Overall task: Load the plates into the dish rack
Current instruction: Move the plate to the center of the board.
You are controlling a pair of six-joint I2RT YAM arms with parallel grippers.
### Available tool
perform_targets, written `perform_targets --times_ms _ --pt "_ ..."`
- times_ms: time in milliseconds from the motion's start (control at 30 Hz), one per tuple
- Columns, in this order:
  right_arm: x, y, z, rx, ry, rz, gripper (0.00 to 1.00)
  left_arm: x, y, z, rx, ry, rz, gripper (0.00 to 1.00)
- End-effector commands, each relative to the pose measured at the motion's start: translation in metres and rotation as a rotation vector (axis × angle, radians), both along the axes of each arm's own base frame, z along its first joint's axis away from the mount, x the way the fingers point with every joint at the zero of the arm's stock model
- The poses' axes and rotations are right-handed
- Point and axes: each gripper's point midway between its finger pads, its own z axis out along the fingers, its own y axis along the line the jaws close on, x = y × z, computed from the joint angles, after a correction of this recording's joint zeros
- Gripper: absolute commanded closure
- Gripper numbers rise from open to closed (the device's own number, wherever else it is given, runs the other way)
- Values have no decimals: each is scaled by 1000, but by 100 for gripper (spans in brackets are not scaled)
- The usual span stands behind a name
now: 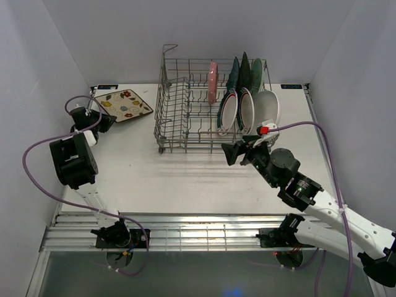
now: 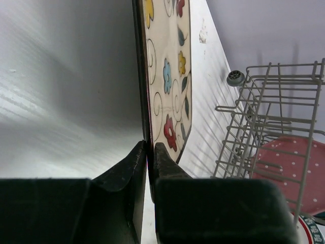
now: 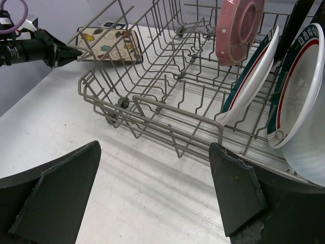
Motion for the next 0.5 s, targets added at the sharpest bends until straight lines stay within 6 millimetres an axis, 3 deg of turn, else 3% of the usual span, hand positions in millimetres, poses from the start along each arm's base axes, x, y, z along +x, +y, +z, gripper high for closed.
perform_targets --times_ms 0,300,467 --pt "-4 4 11 58 -20 22 8 -9 -4 47 36 -86 -68 100" --pt "-8 8 12 60 -15 58 8 -33 2 67 114 -113 -98 100" --pt "-11 10 14 73 -18 75 8 -51 14 59 162 -90 -76 100"
